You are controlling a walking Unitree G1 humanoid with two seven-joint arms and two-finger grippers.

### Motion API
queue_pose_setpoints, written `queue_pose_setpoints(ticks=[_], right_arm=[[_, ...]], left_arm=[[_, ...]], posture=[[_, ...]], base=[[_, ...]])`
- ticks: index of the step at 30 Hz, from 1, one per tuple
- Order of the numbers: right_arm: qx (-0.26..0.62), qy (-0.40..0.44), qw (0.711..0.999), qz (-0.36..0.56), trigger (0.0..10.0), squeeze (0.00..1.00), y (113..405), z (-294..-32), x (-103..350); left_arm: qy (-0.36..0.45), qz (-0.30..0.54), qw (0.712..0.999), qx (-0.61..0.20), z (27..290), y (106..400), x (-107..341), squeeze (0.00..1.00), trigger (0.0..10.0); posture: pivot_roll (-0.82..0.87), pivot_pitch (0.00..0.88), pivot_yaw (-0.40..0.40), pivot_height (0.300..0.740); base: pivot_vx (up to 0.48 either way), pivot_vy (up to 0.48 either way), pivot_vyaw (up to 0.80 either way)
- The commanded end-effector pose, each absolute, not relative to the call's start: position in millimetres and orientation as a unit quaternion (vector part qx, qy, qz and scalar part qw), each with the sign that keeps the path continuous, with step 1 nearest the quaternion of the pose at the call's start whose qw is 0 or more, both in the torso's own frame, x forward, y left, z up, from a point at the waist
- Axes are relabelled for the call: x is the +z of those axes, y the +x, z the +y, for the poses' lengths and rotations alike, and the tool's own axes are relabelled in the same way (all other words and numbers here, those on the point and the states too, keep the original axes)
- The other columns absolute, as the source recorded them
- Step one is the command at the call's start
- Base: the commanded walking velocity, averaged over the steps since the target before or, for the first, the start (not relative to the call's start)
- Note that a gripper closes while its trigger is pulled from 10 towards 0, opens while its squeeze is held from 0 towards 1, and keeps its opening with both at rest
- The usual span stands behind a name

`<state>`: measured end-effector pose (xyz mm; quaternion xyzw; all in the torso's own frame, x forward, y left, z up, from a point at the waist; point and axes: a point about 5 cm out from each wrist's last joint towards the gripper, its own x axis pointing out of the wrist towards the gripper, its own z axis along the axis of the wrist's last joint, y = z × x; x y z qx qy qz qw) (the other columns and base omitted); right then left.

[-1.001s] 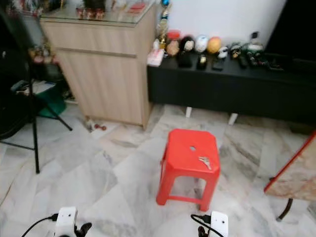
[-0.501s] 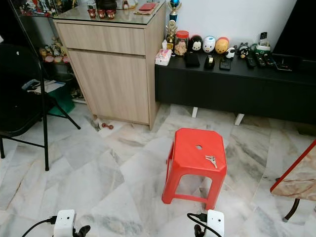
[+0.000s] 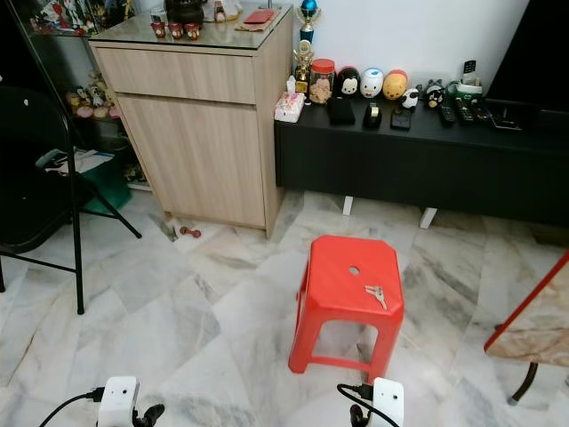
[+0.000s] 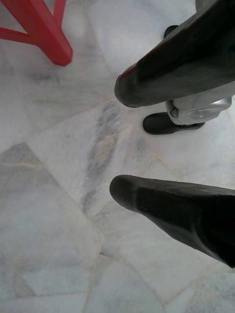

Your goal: Hang keys on a hook

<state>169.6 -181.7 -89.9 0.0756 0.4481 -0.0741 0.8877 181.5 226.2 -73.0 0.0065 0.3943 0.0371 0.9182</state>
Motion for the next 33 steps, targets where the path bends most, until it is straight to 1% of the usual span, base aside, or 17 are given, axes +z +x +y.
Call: queue_pose_setpoints(ticks=[1, 22, 33], right_arm=[[-0.073, 0.075, 0.888, 0.448, 10.0, 0.00, 168.9, -180.9, -90.2], [-0.064, 0.072, 0.889, 0.447, 10.0, 0.00, 170.3, -175.9, -90.0], [-0.071, 0.077, 0.889, 0.446, 10.0, 0.00, 171.3, -177.6, -89.5]], left_arm=[[0.005, 0.394, 0.918, 0.035, 225.8, 180.8, -73.3, 0.00, 10.0], [0.001, 0.390, 0.920, 0.036, 227.5, 182.3, -72.0, 0.00, 10.0], [0.001, 0.389, 0.920, 0.036, 228.6, 184.0, -70.9, 0.00, 10.0]], posture=[[0.12, 0.000, 0.004, 0.740], [0.13, 0.000, 0.006, 0.740], [0.13, 0.021, 0.006, 0.740]], base=[[0.262, 0.000, 0.00], [0.277, 0.000, 0.00], [0.284, 0.000, 0.00]])
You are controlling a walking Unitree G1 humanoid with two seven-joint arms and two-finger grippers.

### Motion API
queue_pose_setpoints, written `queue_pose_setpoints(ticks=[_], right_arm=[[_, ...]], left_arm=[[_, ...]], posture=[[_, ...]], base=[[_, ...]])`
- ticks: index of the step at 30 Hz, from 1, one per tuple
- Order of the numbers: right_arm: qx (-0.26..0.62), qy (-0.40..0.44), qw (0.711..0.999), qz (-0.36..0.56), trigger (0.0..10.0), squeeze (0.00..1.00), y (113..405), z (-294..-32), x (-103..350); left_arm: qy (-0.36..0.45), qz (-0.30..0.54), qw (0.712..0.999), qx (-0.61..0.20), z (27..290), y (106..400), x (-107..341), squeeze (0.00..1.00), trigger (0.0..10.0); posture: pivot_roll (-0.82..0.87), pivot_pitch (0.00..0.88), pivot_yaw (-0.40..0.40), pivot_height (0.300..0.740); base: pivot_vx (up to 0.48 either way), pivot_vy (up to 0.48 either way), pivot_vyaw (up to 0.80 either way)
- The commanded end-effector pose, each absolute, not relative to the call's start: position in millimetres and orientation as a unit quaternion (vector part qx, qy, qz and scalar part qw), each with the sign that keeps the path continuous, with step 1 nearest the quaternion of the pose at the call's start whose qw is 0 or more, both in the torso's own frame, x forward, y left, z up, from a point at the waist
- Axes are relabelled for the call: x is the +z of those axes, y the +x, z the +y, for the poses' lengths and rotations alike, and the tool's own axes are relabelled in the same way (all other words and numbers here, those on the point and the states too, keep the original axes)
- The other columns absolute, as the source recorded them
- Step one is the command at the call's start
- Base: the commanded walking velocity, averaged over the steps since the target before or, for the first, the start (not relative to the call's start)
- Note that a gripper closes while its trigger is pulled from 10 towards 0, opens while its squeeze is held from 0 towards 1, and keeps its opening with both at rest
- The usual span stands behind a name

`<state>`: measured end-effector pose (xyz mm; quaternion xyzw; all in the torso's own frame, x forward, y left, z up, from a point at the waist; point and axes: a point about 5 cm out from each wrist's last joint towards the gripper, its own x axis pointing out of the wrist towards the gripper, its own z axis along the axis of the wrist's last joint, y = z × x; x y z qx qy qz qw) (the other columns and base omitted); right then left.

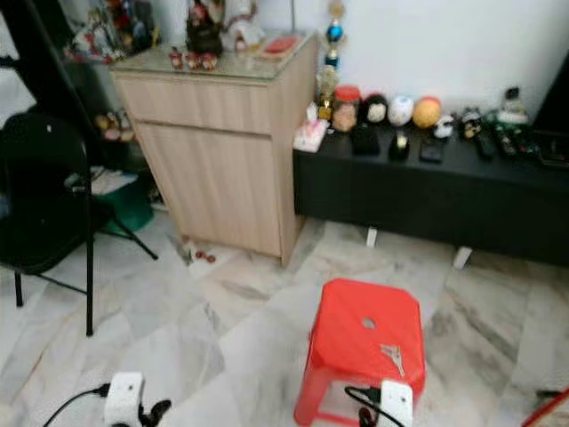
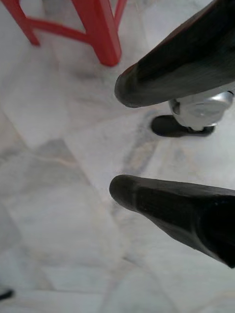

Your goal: Hang keys on a hook

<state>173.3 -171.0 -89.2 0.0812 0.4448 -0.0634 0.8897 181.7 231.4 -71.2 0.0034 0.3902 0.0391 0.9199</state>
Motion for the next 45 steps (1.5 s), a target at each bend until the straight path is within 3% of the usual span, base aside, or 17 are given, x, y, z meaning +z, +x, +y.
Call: queue_pose_setpoints(ticks=[1, 8, 33, 45], right_arm=[[-0.072, 0.077, 0.889, 0.445, 10.0, 0.00, 171.5, -177.7, -89.4], [-0.079, 0.085, 0.892, 0.436, 10.0, 0.00, 175.4, -179.4, -87.3], [-0.104, 0.101, 0.900, 0.410, 10.0, 0.00, 187.7, -188.1, -80.1], [-0.096, 0.103, 0.900, 0.412, 10.0, 0.00, 186.3, -186.4, -81.0]], left_arm=[[0.002, 0.389, 0.921, 0.036, 228.6, 184.2, -70.8, 0.00, 10.0], [0.003, 0.388, 0.921, 0.037, 228.9, 185.5, -70.2, 0.00, 10.0], [-0.001, 0.395, 0.917, 0.047, 227.8, 184.6, -71.8, 0.00, 10.0], [0.001, 0.404, 0.914, 0.041, 226.0, 179.6, -74.8, 0.00, 10.0]], posture=[[0.13, 0.028, 0.007, 0.740], [0.13, 0.045, 0.005, 0.740], [0.12, 0.085, -0.007, 0.740], [0.11, 0.004, 0.000, 0.740]], base=[[0.285, 0.000, 0.00], [0.282, 0.000, 0.00], [0.000, 0.000, -0.17], [0.000, 0.000, -0.06]])
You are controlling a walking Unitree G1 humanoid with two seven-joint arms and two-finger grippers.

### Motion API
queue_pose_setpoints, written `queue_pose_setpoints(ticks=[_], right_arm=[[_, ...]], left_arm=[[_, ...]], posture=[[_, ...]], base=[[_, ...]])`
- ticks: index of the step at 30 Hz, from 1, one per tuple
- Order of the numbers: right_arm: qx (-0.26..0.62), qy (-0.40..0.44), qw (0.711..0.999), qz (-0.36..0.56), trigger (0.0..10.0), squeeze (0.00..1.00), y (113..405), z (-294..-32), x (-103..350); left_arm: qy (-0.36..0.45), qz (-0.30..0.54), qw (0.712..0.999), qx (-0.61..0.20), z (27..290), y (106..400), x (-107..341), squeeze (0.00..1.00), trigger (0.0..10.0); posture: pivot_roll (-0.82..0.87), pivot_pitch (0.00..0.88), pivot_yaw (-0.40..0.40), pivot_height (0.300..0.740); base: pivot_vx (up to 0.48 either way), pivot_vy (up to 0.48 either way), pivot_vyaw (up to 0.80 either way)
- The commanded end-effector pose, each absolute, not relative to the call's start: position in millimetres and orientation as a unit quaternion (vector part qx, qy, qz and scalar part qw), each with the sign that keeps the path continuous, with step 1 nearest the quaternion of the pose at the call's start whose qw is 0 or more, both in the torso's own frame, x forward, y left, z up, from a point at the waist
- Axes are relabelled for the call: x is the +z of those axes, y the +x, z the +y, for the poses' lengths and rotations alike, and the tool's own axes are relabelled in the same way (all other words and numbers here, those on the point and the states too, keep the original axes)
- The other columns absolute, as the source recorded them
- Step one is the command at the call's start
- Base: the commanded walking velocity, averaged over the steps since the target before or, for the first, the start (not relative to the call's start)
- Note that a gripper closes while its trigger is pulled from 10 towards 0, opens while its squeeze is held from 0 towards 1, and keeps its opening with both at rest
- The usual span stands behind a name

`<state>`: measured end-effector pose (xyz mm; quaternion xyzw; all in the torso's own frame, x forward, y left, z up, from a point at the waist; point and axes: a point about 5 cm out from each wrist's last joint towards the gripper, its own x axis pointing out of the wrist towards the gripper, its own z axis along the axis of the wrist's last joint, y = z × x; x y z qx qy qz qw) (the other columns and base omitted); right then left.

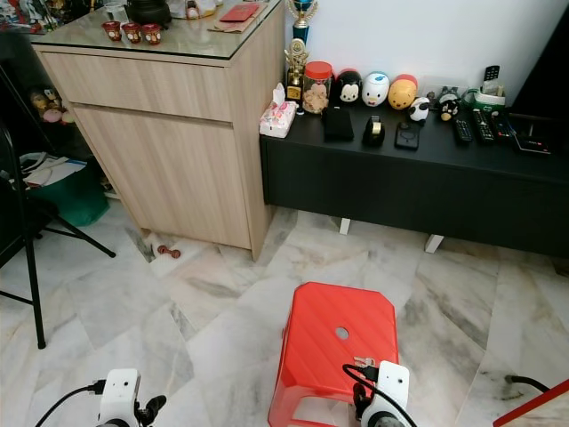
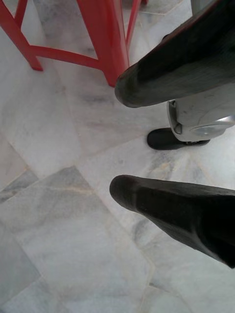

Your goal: Hang keys on a hook

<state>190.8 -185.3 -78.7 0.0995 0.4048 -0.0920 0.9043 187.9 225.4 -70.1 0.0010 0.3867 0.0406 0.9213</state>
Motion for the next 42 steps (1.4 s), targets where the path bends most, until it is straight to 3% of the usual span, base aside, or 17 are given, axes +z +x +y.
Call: queue_pose_setpoints(ticks=[1, 11, 31, 42], right_arm=[[-0.095, 0.104, 0.901, 0.410, 10.0, 0.00, 187.1, -186.9, -80.4], [-0.093, 0.101, 0.904, 0.404, 10.0, 0.00, 188.2, -186.5, -79.6], [-0.090, 0.101, 0.906, 0.402, 10.0, 0.00, 191.3, -185.1, -78.3], [-0.091, 0.100, 0.906, 0.400, 10.0, 0.00, 191.1, -184.0, -78.3]], left_arm=[[-0.001, 0.403, 0.914, 0.043, 226.0, 180.0, -74.6, 0.00, 10.0], [0.001, 0.405, 0.913, 0.041, 226.3, 177.3, -75.7, 0.00, 10.0], [-0.001, 0.392, 0.919, 0.039, 222.4, 183.0, -73.2, 0.00, 10.0], [-0.001, 0.391, 0.920, 0.037, 222.8, 184.0, -72.5, 0.00, 10.0]], posture=[[0.11, 0.008, -0.003, 0.740], [0.12, 0.006, -0.007, 0.740], [0.13, 0.000, -0.015, 0.740], [0.13, 0.017, -0.013, 0.740]], base=[[0.000, 0.000, -0.77], [0.000, 0.000, -0.23], [0.271, 0.000, 0.00], [0.000, 0.000, 0.00]])
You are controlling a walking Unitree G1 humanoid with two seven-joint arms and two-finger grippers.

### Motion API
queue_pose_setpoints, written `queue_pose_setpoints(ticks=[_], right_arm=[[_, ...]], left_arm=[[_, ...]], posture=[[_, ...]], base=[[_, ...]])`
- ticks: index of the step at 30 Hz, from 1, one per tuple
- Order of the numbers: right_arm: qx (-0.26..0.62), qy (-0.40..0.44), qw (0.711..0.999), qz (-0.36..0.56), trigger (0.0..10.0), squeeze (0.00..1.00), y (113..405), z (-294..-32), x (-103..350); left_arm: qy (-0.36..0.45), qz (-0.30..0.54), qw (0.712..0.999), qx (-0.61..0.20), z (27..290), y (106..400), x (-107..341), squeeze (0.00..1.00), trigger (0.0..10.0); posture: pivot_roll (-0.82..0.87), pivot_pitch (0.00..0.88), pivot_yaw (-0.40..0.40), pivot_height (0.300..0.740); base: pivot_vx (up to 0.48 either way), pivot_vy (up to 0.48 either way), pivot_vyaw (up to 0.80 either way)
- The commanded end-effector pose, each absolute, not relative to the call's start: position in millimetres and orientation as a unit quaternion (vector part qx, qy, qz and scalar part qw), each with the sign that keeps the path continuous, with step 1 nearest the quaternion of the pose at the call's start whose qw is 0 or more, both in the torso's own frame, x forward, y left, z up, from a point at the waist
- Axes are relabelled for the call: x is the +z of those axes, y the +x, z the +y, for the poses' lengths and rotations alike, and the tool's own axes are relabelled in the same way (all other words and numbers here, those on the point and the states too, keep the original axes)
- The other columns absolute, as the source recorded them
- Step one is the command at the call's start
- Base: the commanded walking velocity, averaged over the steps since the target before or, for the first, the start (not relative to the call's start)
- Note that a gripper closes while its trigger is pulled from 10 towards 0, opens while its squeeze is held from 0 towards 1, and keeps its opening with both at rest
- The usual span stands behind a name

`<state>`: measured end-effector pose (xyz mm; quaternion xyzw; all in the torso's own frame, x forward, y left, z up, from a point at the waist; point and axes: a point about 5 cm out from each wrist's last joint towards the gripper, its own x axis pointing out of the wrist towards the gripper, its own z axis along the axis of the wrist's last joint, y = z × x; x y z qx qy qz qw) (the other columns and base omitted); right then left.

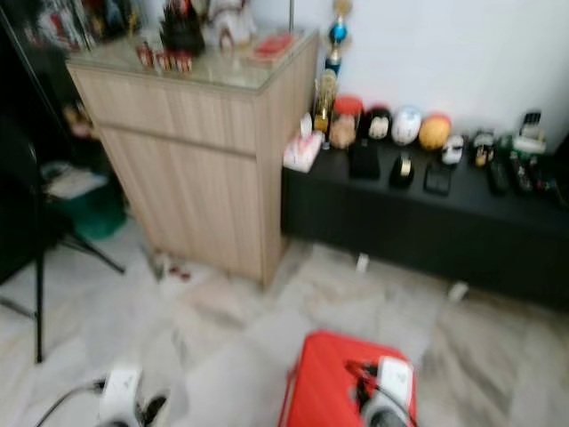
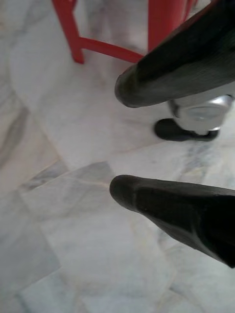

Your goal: Hang keys on a hook

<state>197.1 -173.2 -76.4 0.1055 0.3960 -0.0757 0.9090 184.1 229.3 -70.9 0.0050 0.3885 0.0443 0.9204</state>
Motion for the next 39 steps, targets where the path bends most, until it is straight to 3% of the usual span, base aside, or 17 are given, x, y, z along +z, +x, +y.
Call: queue_pose_setpoints(ticks=[1, 39], right_arm=[[-0.090, 0.100, 0.906, 0.400, 10.0, 0.00, 190.8, -183.6, -78.5], [-0.093, 0.103, 0.910, 0.392, 10.0, 0.00, 190.2, -184.1, -78.1]], left_arm=[[0.000, 0.391, 0.920, 0.036, 222.9, 183.8, -72.6, 0.00, 10.0], [0.000, 0.407, 0.913, 0.035, 220.5, 178.5, -76.5, 0.00, 10.0]], posture=[[0.13, 0.021, -0.013, 0.740], [0.13, 0.030, -0.018, 0.740]], base=[[0.000, 0.000, 0.00], [-0.013, 0.000, 0.00]])
